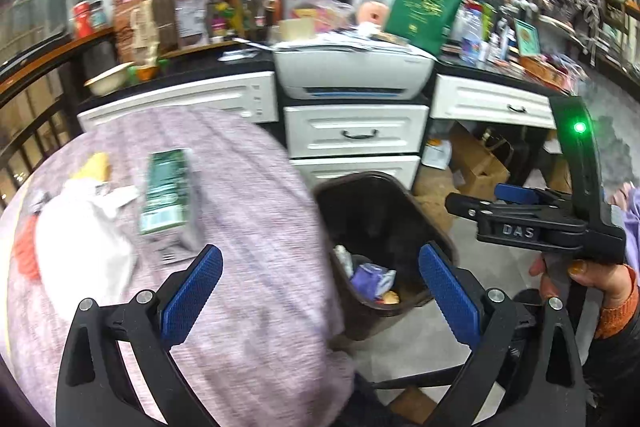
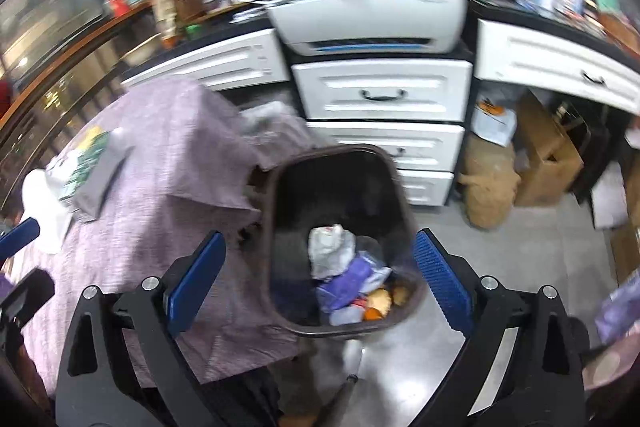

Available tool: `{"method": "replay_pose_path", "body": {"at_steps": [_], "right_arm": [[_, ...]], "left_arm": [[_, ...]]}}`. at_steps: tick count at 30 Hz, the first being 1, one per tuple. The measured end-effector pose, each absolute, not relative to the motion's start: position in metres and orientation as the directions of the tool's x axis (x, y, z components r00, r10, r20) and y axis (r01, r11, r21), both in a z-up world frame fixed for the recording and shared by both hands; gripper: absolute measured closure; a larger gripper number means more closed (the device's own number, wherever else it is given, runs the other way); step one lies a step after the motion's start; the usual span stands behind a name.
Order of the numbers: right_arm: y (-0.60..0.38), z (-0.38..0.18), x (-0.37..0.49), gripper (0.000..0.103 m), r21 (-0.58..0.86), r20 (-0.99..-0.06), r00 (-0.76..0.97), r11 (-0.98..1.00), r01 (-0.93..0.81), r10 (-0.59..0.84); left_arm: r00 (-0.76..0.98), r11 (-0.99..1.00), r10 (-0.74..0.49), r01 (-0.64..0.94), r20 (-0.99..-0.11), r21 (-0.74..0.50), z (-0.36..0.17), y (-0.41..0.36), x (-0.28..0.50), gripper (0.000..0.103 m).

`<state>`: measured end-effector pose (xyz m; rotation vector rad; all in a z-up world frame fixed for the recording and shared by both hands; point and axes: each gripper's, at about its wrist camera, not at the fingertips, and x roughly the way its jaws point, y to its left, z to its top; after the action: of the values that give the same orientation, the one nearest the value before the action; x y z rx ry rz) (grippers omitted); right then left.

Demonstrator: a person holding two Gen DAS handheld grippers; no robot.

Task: Collect trash
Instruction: 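Bring both tools back over the table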

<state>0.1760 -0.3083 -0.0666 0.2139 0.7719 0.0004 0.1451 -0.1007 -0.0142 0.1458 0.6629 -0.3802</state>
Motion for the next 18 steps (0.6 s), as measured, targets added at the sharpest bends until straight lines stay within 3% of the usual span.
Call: {"method": "replay_pose_path", "body": {"at_steps": [11,18], "right_arm": [[-0.227,-0.041,0.185,0.009,0.178,-0.661,0.716,0.974,-0.142,0.225],[-0.185,-0.033,0.191,0.009,0.150,-0.660,0.699,0.960,-0.237,0.276]], "left_arm": [[0.739,0.982,-0.159,0.185,-0.654,-0.030,-0.025,0.005,0.146,0.006],[0.749,0.986,-0.144,0.049,-0.647,-0.162,-0.027,0.078,0.156,0.006]]}}
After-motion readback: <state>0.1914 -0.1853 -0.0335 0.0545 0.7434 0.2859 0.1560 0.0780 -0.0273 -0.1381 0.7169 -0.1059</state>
